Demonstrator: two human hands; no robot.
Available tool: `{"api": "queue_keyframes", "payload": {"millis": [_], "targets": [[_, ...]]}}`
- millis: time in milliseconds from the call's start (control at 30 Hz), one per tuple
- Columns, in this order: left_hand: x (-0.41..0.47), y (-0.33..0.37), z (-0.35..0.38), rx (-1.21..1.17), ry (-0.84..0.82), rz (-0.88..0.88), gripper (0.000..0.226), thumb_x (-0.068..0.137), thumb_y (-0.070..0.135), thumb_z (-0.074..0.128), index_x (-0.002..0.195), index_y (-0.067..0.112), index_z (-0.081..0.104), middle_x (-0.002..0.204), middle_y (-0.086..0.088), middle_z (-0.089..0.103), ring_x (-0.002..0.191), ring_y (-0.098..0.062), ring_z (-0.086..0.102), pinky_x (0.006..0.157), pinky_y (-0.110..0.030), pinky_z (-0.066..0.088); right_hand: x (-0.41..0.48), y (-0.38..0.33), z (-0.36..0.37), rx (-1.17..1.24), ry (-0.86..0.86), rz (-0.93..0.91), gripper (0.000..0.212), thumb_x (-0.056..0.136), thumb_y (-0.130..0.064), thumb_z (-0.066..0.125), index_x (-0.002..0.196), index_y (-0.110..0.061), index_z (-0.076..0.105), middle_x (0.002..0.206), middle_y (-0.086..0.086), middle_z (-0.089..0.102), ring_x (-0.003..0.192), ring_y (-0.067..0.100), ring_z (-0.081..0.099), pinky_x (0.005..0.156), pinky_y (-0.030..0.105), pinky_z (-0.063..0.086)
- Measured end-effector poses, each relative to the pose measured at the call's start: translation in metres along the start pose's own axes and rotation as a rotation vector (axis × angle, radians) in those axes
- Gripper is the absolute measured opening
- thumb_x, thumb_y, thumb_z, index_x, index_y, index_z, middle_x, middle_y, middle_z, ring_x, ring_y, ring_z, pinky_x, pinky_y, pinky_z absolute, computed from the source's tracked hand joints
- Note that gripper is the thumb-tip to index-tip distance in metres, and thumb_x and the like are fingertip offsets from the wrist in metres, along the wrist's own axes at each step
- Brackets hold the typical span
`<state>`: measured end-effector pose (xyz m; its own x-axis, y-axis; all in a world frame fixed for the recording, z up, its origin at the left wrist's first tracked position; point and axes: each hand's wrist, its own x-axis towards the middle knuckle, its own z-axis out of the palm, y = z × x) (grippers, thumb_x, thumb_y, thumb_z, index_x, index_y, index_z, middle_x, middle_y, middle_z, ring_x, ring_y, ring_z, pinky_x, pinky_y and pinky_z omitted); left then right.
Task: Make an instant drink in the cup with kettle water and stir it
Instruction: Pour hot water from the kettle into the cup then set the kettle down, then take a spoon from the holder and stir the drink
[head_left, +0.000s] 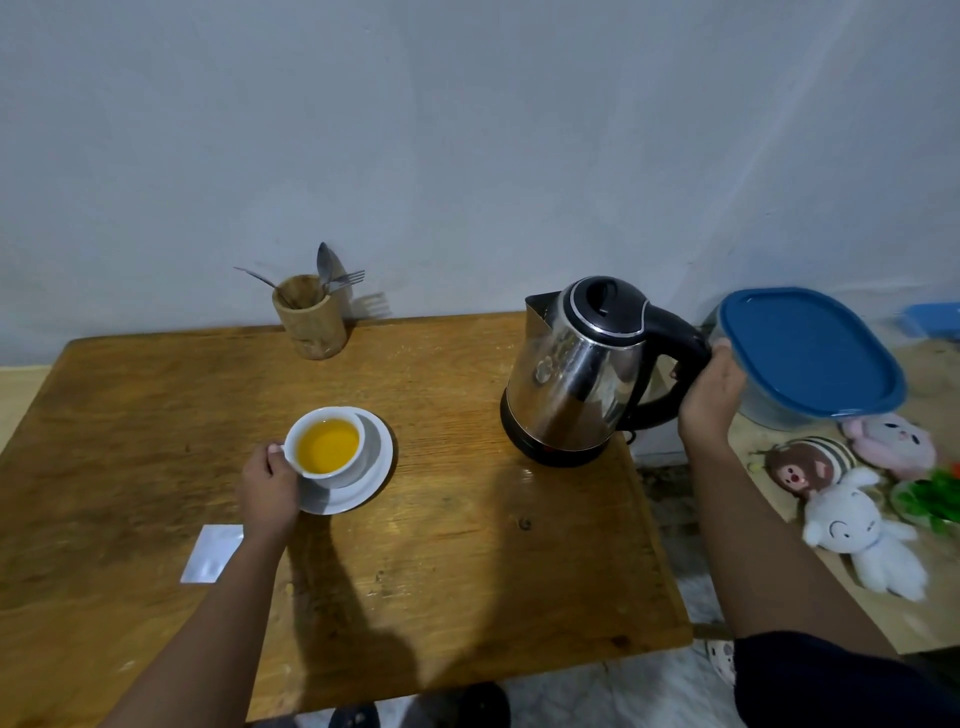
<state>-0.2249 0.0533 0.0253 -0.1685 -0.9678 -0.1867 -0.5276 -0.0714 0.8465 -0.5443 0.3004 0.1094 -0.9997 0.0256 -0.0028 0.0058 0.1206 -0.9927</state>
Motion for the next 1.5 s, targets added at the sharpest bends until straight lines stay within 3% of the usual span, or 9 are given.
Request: {"api": "queue_keyframes", "payload": {"millis": [167, 333, 533, 667, 833, 933, 1000, 1300, 1500], "targets": [[0.001, 0.000, -0.004, 0.001, -0.031, 0.005, 0.034, 0.098, 0.022, 0.031, 0.112, 0.003, 0.055, 0.111, -0.021, 0.059, 0.093, -0.025, 0.049, 0.078, -0.037, 0.037, -0.015, -0.002, 0.002, -0.151, 0.076, -0.141, 0.039, 0.100, -0.027, 0.028, 0.081, -0.004, 0.054, 0.069, 0.000, 0.046, 0.077, 0.017, 0.044, 0.068, 0.028, 0.032], [-0.001, 0.005, -0.012, -0.010, -0.085, 0.031, 0.032, 0.098, 0.021, 0.032, 0.112, 0.002, 0.055, 0.102, -0.011, 0.055, 0.093, -0.023, 0.048, 0.077, -0.035, 0.037, -0.031, -0.023, 0.010, -0.247, 0.087, -0.317, 0.033, 0.097, -0.019, 0.035, 0.119, -0.007, 0.058, 0.118, 0.010, 0.060, 0.110, 0.019, 0.052, 0.091, 0.021, 0.036], [0.012, -0.004, -0.024, 0.034, -0.155, 0.118, 0.028, 0.096, 0.015, 0.037, 0.106, 0.000, 0.059, 0.101, -0.015, 0.059, 0.092, -0.025, 0.052, 0.075, -0.032, 0.036, -0.074, -0.064, 0.055, -0.250, 0.002, -0.564, 0.026, 0.089, -0.007, 0.045, 0.112, -0.005, 0.058, 0.119, 0.014, 0.056, 0.109, 0.013, 0.050, 0.086, -0.004, 0.031], [0.023, -0.012, -0.030, 0.049, -0.227, 0.172, 0.022, 0.096, 0.013, 0.040, 0.098, 0.007, 0.060, 0.096, -0.011, 0.056, 0.095, -0.030, 0.054, 0.072, -0.030, 0.034, -0.121, -0.072, 0.123, -0.140, -0.214, -0.564, 0.020, 0.089, -0.006, 0.048, 0.102, -0.009, 0.062, 0.104, 0.004, 0.059, 0.098, 0.013, 0.055, 0.084, 0.008, 0.042], [0.027, -0.015, -0.040, 0.027, -0.326, 0.236, 0.017, 0.096, 0.018, 0.040, 0.094, 0.019, 0.057, 0.087, 0.003, 0.058, 0.082, -0.011, 0.053, 0.066, -0.011, 0.038, -0.169, -0.054, 0.235, -0.301, -0.673, -0.463, 0.016, 0.088, -0.007, 0.054, 0.096, -0.009, 0.068, 0.096, 0.006, 0.069, 0.089, 0.015, 0.061, 0.082, 0.025, 0.051], [0.033, -0.020, -0.044, 0.001, -0.358, 0.260, 0.019, 0.096, 0.018, 0.040, 0.095, 0.021, 0.059, 0.087, 0.012, 0.057, 0.083, 0.002, 0.052, 0.065, -0.001, 0.037, -0.182, -0.045, 0.297, -0.375, -0.798, -0.377, 0.022, 0.086, -0.006, 0.050, 0.096, -0.008, 0.070, 0.099, 0.010, 0.070, 0.085, 0.014, 0.060, 0.069, 0.015, 0.046], [0.038, -0.024, -0.044, -0.006, -0.379, 0.268, 0.020, 0.096, 0.019, 0.040, 0.098, 0.020, 0.061, 0.090, 0.008, 0.059, 0.085, 0.003, 0.053, 0.067, 0.001, 0.037, -0.185, -0.040, 0.330, -0.446, -0.832, -0.353, 0.025, 0.087, -0.007, 0.047, 0.100, -0.006, 0.069, 0.105, 0.012, 0.069, 0.091, 0.018, 0.061, 0.071, 0.014, 0.040], [0.051, -0.045, -0.036, -0.042, -0.417, 0.350, 0.029, 0.091, 0.035, 0.039, 0.098, 0.017, 0.060, 0.093, 0.000, 0.066, 0.084, -0.007, 0.059, 0.067, -0.020, 0.043, -0.169, -0.029, 0.410, -0.790, -0.859, -0.300, 0.020, 0.084, -0.019, 0.055, 0.093, -0.008, 0.068, 0.100, 0.016, 0.067, 0.095, 0.035, 0.063, 0.083, 0.044, 0.054], [0.054, -0.048, -0.034, -0.063, -0.432, 0.338, 0.029, 0.090, 0.036, 0.040, 0.096, 0.017, 0.060, 0.092, -0.001, 0.063, 0.084, -0.008, 0.057, 0.065, -0.014, 0.039, -0.159, -0.025, 0.426, -0.923, -0.794, -0.244, 0.015, 0.089, -0.019, 0.050, 0.091, -0.006, 0.059, 0.094, 0.005, 0.056, 0.088, 0.025, 0.056, 0.079, 0.038, 0.047]]}}
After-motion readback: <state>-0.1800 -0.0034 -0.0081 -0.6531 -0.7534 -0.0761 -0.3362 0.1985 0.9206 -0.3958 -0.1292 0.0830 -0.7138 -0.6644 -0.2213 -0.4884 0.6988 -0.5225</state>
